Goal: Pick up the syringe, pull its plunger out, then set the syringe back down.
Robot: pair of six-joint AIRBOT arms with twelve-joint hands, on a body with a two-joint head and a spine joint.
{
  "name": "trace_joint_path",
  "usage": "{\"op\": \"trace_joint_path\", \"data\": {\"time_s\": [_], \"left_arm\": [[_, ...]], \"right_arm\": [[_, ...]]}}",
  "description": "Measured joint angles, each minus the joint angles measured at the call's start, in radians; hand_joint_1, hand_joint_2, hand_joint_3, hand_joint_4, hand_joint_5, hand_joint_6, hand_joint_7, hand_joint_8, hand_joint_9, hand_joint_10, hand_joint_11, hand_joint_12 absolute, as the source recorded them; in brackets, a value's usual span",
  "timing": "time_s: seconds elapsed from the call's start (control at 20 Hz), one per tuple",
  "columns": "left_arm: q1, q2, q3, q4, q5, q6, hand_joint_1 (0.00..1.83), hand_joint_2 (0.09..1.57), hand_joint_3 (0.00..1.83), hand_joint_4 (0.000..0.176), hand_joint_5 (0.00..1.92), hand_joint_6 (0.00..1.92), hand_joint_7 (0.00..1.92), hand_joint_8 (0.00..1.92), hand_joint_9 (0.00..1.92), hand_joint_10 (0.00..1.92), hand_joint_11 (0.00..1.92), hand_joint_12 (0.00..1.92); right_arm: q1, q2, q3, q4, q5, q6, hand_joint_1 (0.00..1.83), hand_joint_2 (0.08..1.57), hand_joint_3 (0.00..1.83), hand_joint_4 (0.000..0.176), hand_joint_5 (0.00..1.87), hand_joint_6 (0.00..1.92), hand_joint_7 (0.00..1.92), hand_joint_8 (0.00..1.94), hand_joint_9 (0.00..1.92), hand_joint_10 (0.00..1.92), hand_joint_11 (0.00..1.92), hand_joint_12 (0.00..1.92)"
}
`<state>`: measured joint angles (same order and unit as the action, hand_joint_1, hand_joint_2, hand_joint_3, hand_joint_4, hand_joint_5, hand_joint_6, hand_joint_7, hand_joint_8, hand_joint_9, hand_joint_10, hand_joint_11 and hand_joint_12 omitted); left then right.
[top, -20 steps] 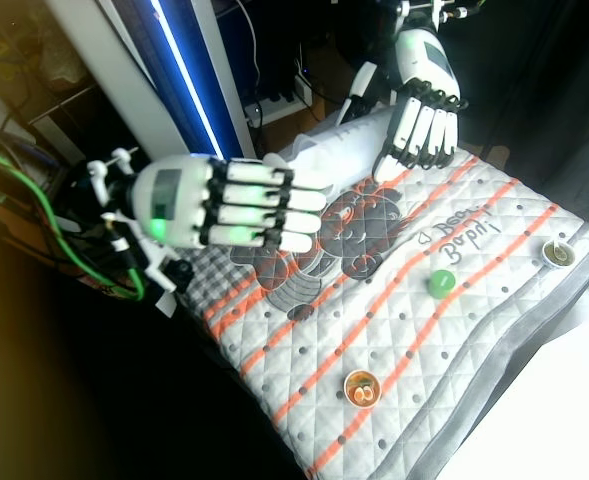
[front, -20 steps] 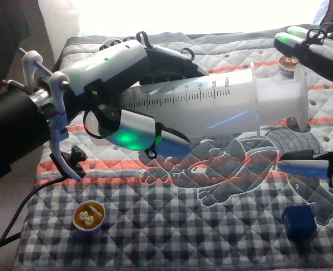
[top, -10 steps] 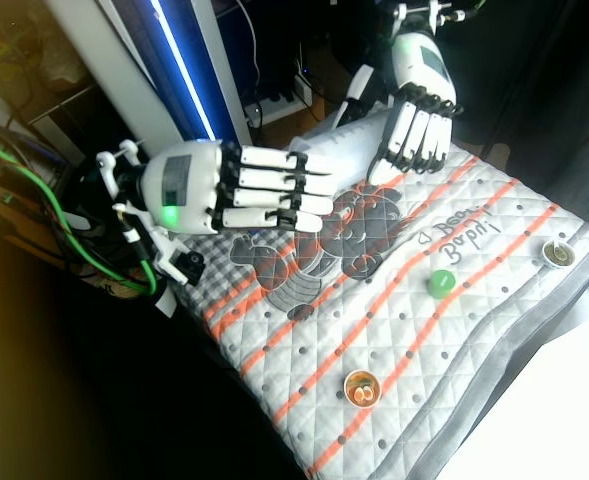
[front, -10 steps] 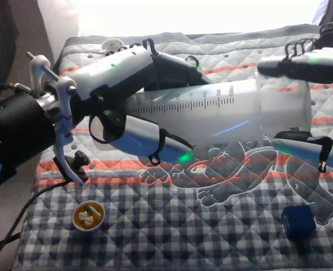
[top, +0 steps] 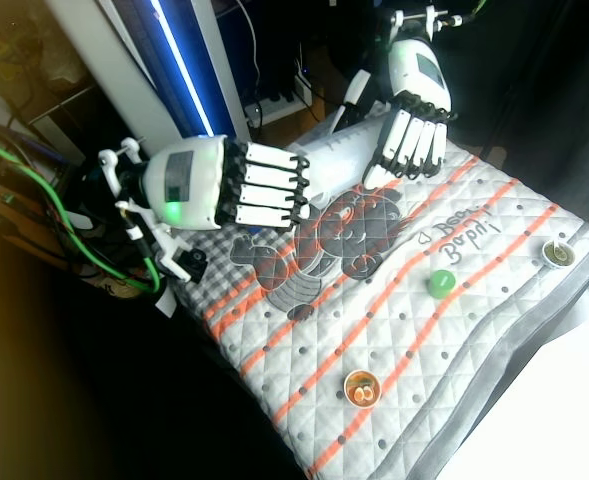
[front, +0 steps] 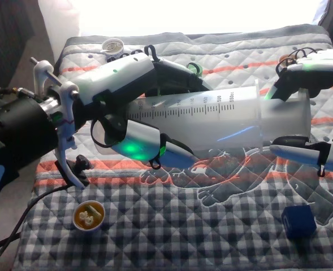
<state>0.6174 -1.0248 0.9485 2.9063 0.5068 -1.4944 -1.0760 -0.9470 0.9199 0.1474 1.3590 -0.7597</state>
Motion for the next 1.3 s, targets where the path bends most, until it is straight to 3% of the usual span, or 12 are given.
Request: {"op": "trace_joint_path", "data": {"time_s": [0.25, 0.3, 0.35, 0.45, 0.55, 0.65, 0.75, 0.85, 0.95, 1.1, 1.2, 1.3], "left_arm": [[0.015, 0.008, -0.003, -0.011, 0.013, -0.006, 1.24, 1.15, 0.0, 0.0, 1.04, 0.81, 0.79, 1.43, 0.51, 1.63, 0.37, 1.92], [0.02, 0.014, -0.008, -0.014, 0.017, -0.005, 1.23, 1.16, 0.0, 0.0, 1.02, 0.84, 0.77, 1.46, 0.5, 1.67, 0.4, 1.92], [0.021, 0.021, -0.011, -0.012, 0.019, -0.006, 1.23, 1.16, 0.0, 0.0, 1.02, 0.84, 0.77, 1.46, 0.49, 1.69, 0.4, 1.92], [0.026, 0.023, -0.014, -0.014, 0.019, -0.005, 1.23, 1.16, 0.0, 0.0, 1.01, 0.87, 0.77, 1.43, 0.48, 1.57, 0.3, 1.92], [0.032, 0.028, -0.015, -0.018, 0.026, -0.007, 1.22, 1.18, 0.0, 0.0, 1.0, 0.95, 0.73, 1.43, 0.49, 1.56, 0.33, 1.92], [0.035, 0.032, -0.017, -0.019, 0.03, -0.005, 1.22, 1.18, 0.0, 0.0, 0.99, 0.97, 0.7, 1.45, 0.53, 1.53, 0.39, 1.92], [0.037, 0.036, -0.017, -0.02, 0.031, -0.005, 1.22, 1.19, 0.0, 0.0, 0.97, 1.02, 0.68, 1.47, 0.5, 1.54, 0.36, 1.92], [0.041, 0.038, -0.022, -0.025, 0.04, -0.006, 1.22, 1.19, 0.0, 0.0, 0.99, 0.97, 0.7, 1.47, 0.54, 1.57, 0.45, 1.92], [0.041, 0.038, -0.022, -0.02, 0.042, -0.001, 1.22, 1.19, 0.0, 0.0, 0.98, 1.0, 0.68, 1.47, 0.53, 1.54, 0.46, 1.92], [0.041, 0.038, -0.025, -0.015, 0.042, 0.006, 1.22, 1.19, 0.0, 0.0, 0.98, 1.02, 0.69, 1.44, 0.55, 1.51, 0.48, 1.92], [0.043, 0.037, -0.029, -0.016, 0.043, -0.006, 1.21, 1.19, 0.0, 0.0, 0.97, 1.04, 0.69, 1.43, 0.52, 1.5, 0.41, 1.92], [0.043, 0.037, -0.027, -0.016, 0.061, 0.008, 1.22, 1.2, 0.0, 0.0, 0.97, 1.02, 0.67, 1.47, 0.48, 1.52, 0.38, 1.92]], "right_arm": [[-0.001, 0.008, 0.0, -0.005, -0.005, 0.001, 1.17, 1.21, 0.0, 0.018, 0.83, 1.21, 0.8, 1.36, 0.7, 1.4, 0.58, 1.67], [-0.001, 0.013, 0.0, -0.003, -0.005, 0.003, 1.17, 1.21, 0.0, 0.003, 0.83, 1.18, 0.8, 1.39, 0.71, 1.4, 0.58, 1.67], [-0.003, 0.016, -0.003, -0.003, -0.004, 0.004, 1.17, 1.2, 0.0, 0.0, 0.84, 1.16, 0.8, 1.4, 0.71, 1.41, 0.58, 1.67], [-0.014, 0.027, -0.01, 0.004, -0.002, 0.005, 1.18, 1.19, 0.0, 0.0, 0.86, 1.13, 0.82, 1.37, 0.71, 1.43, 0.57, 1.64], [-0.02, 0.04, -0.011, 0.003, 0.0, 0.006, 1.19, 1.18, 0.0, 0.0, 0.86, 1.12, 0.87, 1.31, 0.74, 1.37, 0.6, 1.68], [-0.024, 0.047, -0.013, 0.004, 0.004, 0.008, 1.22, 1.17, 0.0, 0.0, 0.88, 1.01, 0.9, 1.35, 0.79, 1.49, 0.7, 1.83], [-0.026, 0.052, -0.013, 0.005, 0.002, 0.009, 1.23, 1.16, 0.0, 0.0, 0.91, 0.94, 0.9, 1.38, 0.81, 1.54, 0.75, 1.81], [-0.044, 0.071, -0.016, 0.005, 0.016, 0.019, 1.24, 1.16, 0.0, 0.0, 0.91, 0.94, 0.9, 1.37, 0.83, 1.52, 0.79, 1.79], [-0.075, 0.088, -0.023, 0.019, 0.039, 0.025, 1.24, 1.17, 0.0, 0.0, 0.87, 0.97, 0.9, 1.41, 0.89, 1.67, 0.89, 1.91], [-0.132, 0.108, -0.031, 0.042, 0.091, 0.027, 1.24, 1.17, 0.0, 0.0, 0.86, 0.99, 0.9, 1.4, 0.84, 1.67, 0.82, 1.92], [-0.192, 0.156, -0.043, 0.049, 0.126, 0.03, 1.23, 1.16, 0.0, 0.0, 0.88, 1.0, 0.92, 1.32, 0.8, 1.52, 0.68, 1.85], [-0.201, 0.163, -0.045, 0.072, 0.15, 0.026, 1.24, 1.17, 0.0, 0.0, 0.88, 0.95, 0.92, 1.37, 0.84, 1.65, 0.78, 1.91]]}}
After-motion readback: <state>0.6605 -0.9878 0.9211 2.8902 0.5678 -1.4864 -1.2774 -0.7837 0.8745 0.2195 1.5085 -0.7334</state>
